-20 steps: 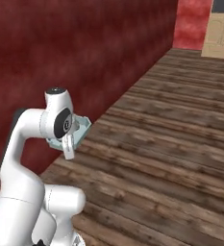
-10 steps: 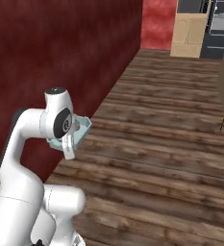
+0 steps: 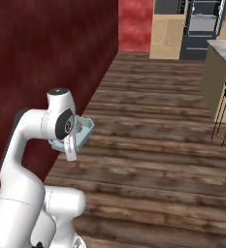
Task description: Place two dumplings into each of the tupperware containers and then place the containers in the fridge.
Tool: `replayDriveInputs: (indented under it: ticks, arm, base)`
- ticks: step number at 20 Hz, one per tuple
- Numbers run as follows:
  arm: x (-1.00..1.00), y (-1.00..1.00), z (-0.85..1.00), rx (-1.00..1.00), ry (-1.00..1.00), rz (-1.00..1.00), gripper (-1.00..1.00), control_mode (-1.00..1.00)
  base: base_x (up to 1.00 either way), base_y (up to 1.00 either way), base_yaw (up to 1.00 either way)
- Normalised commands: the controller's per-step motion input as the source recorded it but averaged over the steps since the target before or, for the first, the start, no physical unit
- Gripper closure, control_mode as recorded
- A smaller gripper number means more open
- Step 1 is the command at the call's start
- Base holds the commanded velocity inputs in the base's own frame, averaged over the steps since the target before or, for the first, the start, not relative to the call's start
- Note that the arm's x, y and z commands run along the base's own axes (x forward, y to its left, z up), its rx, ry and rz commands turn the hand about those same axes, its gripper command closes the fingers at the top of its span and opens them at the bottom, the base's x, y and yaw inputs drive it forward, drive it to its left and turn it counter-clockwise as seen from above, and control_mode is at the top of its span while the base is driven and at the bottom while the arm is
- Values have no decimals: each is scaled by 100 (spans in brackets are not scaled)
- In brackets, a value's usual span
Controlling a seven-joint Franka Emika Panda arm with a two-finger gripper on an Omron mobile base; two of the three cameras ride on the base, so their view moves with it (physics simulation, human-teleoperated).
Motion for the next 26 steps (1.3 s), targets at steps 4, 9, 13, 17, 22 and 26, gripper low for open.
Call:
replayDriveInputs:
  ticks: [4, 9, 13, 17, 22, 26]
  arm:
    - [0, 0, 0, 0, 0, 0, 100, 100]
    - [0, 0, 0, 0, 0, 0, 100, 100]
    - [0, 0, 0, 0, 0, 0, 100, 100]
    - [0, 0, 0, 0, 0, 0, 100, 100]
    - [0, 0, 0, 0, 0, 0, 100, 100]
    - [0, 0, 0, 0, 0, 0, 100, 100]
  base:
    - [100, 36, -3]
    - [100, 21, 0]
    - [100, 0, 0]
    - [100, 1, 0]
    - [100, 0, 0]
    - [100, -1, 0]
